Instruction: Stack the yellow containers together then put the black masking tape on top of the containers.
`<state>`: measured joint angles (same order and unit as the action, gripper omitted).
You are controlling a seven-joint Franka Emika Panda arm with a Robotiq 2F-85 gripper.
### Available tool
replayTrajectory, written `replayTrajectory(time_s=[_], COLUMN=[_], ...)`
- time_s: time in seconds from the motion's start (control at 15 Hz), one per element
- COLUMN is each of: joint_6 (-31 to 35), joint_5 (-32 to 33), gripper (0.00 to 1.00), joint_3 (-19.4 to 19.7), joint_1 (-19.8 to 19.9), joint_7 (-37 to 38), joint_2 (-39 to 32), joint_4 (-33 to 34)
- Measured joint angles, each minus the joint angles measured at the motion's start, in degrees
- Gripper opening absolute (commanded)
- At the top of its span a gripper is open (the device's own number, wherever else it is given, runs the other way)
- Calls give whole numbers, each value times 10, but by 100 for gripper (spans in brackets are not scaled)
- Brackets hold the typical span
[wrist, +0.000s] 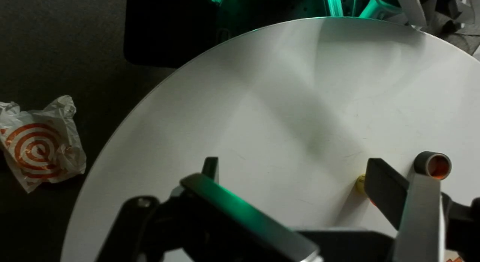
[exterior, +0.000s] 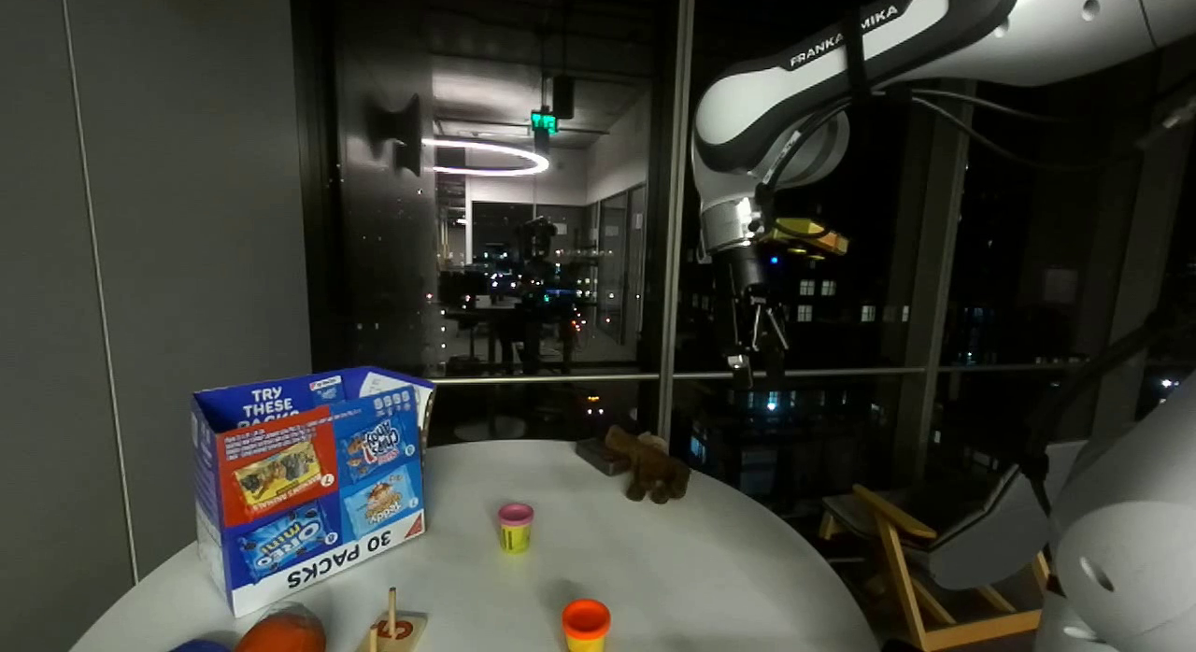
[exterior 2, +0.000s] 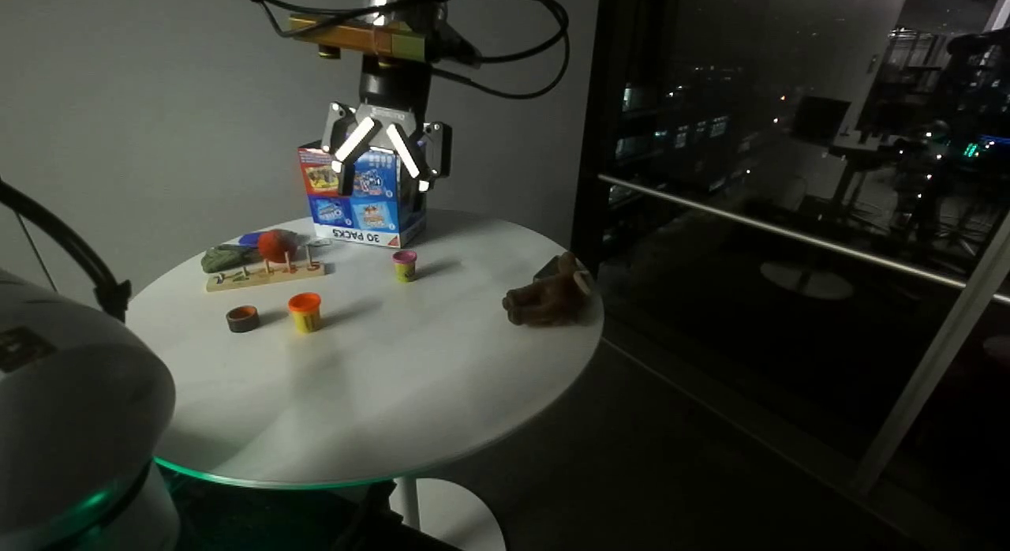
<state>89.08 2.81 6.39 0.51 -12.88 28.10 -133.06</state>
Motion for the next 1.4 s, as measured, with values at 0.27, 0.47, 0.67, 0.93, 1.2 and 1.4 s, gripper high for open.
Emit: replayTrajectory(time_s=[0.27, 0.47, 0.67, 0.93, 1.2, 1.4], joint_6=[29, 110, 201, 311, 375, 413], joint_5=[-16, -72, -124, -127, -68, -22], gripper=[100, 100, 100, 100, 100, 100], joint_3=[-1, -6, -29, -77, -99, -101], joint_1=[-6, -29, -56, -73, -74, -74], joint_7=[-4, -21, -44, -49, -28, -9], joint_2=[-17, -80, -174, -289, -356, -381], joint_4=[-6, -7, 3, 46, 96, 117])
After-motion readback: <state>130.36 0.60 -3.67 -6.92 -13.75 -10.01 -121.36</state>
